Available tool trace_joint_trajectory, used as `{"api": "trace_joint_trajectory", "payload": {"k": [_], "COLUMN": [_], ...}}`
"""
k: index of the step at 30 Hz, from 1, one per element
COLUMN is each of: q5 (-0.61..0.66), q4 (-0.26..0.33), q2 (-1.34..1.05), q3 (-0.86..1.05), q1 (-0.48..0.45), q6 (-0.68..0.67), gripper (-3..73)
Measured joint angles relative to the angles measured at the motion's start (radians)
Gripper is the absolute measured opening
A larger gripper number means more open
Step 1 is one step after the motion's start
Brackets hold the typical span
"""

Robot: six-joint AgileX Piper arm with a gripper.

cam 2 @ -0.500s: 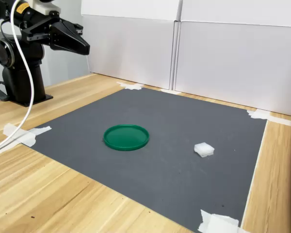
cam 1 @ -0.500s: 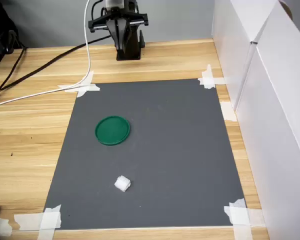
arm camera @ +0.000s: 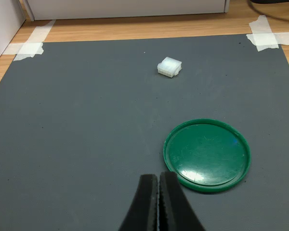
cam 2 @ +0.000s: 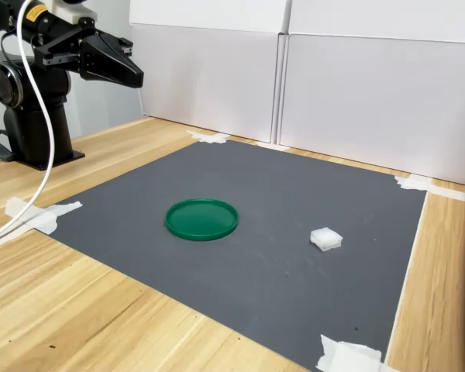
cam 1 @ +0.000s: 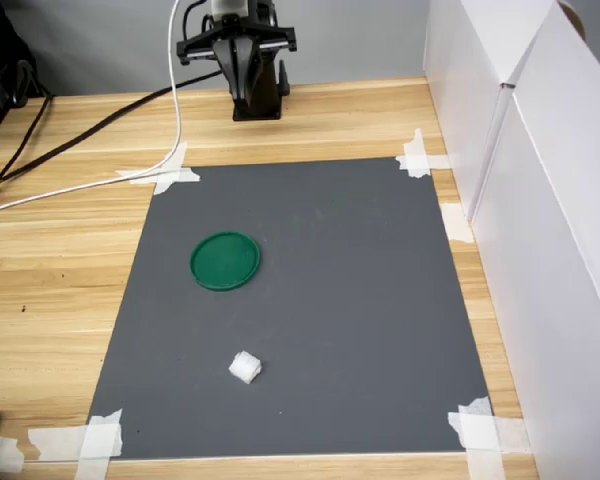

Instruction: Grasp a white terminal and put it in the green lid.

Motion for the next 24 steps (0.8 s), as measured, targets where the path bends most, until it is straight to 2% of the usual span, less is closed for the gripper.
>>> {"api": "trace_joint_trajectory", "payload": {"k": [11,24], "q5": [0.003,-0.003], "q4": [0.000,0.000], "q2": [0.033,0.383], "q3": [-0.027,-0.280], "q1": [0.000,0.000], "q6": [-0.029,-0.029], "gripper": [-1.5,-1.5]}}
